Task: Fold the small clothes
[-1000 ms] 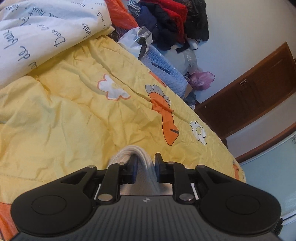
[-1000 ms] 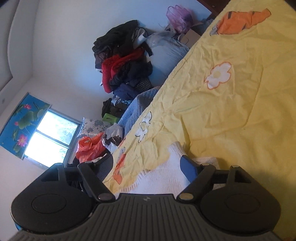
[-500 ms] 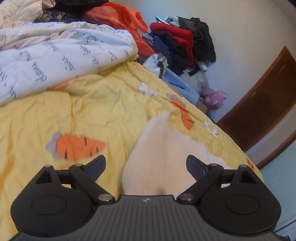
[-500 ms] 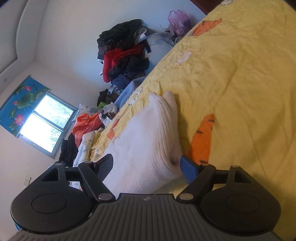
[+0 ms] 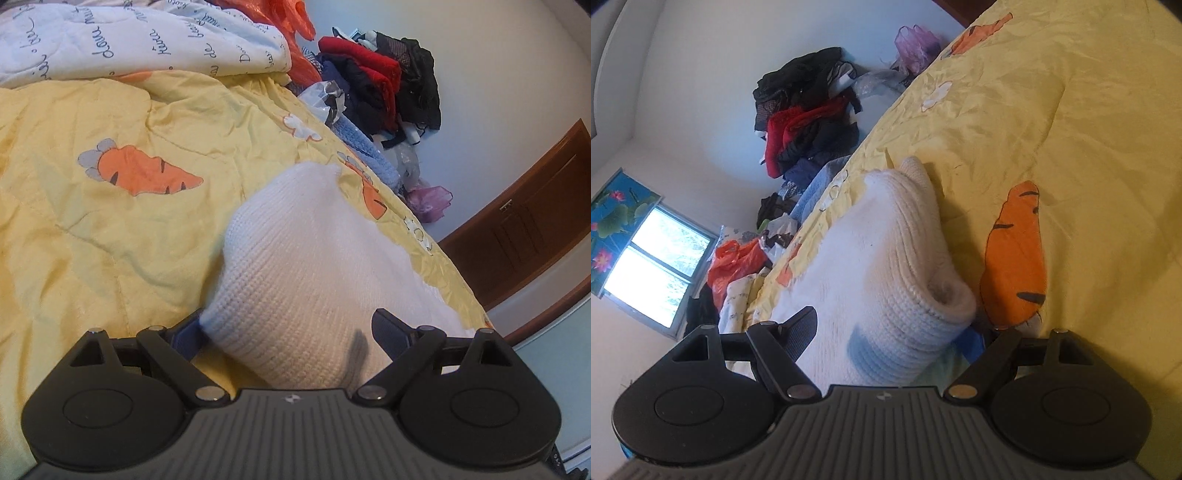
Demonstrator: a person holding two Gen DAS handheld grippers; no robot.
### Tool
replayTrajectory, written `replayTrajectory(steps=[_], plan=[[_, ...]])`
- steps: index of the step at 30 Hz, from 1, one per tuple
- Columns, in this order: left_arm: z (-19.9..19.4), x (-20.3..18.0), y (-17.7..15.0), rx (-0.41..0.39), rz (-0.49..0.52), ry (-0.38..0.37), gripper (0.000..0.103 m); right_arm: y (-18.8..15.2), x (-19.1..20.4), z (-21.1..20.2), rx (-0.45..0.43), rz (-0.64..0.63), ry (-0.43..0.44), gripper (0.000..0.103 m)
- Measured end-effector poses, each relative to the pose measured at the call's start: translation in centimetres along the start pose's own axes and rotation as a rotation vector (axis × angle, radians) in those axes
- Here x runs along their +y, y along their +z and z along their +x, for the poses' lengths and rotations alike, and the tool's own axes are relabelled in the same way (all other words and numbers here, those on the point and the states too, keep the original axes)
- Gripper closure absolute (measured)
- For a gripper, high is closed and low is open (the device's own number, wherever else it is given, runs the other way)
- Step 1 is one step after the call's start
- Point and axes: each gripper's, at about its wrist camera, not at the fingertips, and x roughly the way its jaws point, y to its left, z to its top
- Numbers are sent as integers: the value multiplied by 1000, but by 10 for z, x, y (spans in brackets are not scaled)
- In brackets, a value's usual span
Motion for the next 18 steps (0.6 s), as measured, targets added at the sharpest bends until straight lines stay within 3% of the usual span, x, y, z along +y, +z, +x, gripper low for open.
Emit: replayTrajectory(steps=[3,4,5,6,8,11,18], plan=[[4,-6,0,-17,11,26,13,-3,8,10,-19,-42,-42,36],[6,-8,1,-13,19,44,30,-3,9,13,-19,-54,-59,46],[8,-9,3,-7,30,73,41,-3,8,15,-19,-55,-68,60],[9,-8,5,1,37,92,52,-2,6,16,-18,-42,-64,66],[10,-6,10,26,31,84,64,-1,-2,18,-17,3,-41,68],[6,-5,17,42,26,72,71,-1,0,17,-32,7,-33,70],[-13,-12,29,39,39,21,75,10,18,-1,-43,12,47,73]])
